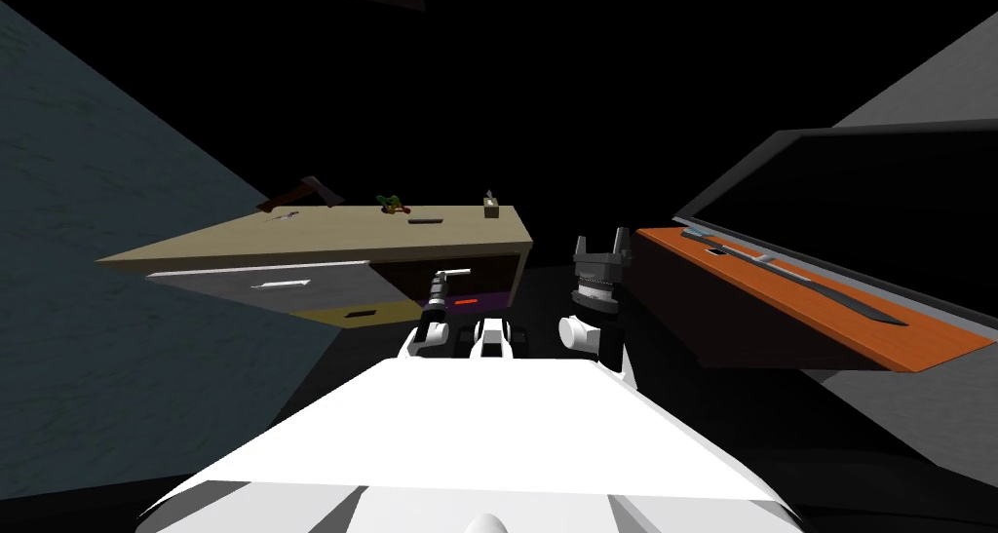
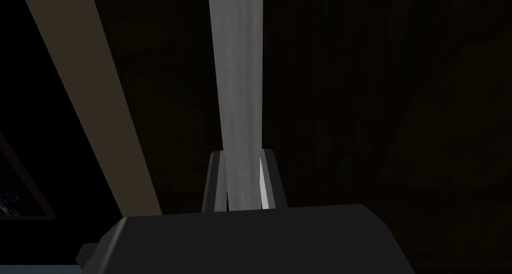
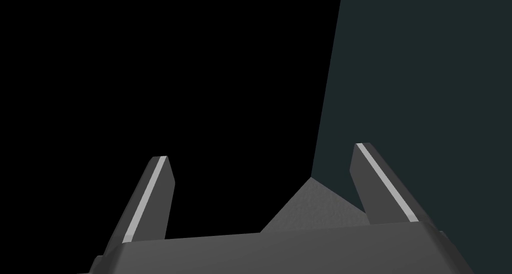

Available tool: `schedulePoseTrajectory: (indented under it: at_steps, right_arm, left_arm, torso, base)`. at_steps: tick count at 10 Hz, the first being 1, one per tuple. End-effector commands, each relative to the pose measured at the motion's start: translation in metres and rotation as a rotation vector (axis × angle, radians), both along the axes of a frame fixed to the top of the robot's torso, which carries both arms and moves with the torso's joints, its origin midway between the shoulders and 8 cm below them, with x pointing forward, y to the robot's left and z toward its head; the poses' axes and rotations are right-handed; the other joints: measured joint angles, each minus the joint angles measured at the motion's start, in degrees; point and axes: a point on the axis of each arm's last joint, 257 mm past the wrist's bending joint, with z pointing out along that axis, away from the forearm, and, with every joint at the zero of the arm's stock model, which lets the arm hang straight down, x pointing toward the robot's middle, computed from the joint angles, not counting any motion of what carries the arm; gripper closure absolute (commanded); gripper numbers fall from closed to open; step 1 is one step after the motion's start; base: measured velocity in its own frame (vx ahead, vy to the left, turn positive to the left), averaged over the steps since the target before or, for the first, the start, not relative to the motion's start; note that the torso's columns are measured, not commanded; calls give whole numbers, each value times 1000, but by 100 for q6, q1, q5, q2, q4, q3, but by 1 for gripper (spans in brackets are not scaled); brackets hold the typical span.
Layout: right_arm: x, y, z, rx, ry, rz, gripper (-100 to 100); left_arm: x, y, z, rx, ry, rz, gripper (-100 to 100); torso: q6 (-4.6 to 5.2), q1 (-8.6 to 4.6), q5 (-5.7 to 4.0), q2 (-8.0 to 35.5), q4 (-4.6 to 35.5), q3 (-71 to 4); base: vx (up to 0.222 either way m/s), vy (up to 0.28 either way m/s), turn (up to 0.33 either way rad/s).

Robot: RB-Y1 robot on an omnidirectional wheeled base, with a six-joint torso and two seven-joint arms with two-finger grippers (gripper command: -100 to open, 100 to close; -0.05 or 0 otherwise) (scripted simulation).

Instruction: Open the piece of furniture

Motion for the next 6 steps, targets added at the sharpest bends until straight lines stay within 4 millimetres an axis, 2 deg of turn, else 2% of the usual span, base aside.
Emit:
schedulePoseTrajectory:
  at_steps: [1, 3, 6]
  right_arm:
    - [0, 0, 0, 0, 0, 0, 0]
    - [0, 0, 0, 0, 0, 0, 0]
    - [0, 0, 0, 0, 0, 0, 0]
  left_arm:
    - [-4, -1, -1, 0, 9, -3, 100]
    - [-7, -2, 2, 0, 6, -5, 100]
    - [-11, -5, -2, -1, 15, -8, 100]
  torso:
    - [0, 5, -1, 8, 6, 5]
    - [-7, 8, -9, -13, 14, -10]
    - [-9, 1, -13, -30, 9, -24]
  base:
    - [-185, -22, 1]
    - [-202, -16, 6]
    - [-144, -29, 9]
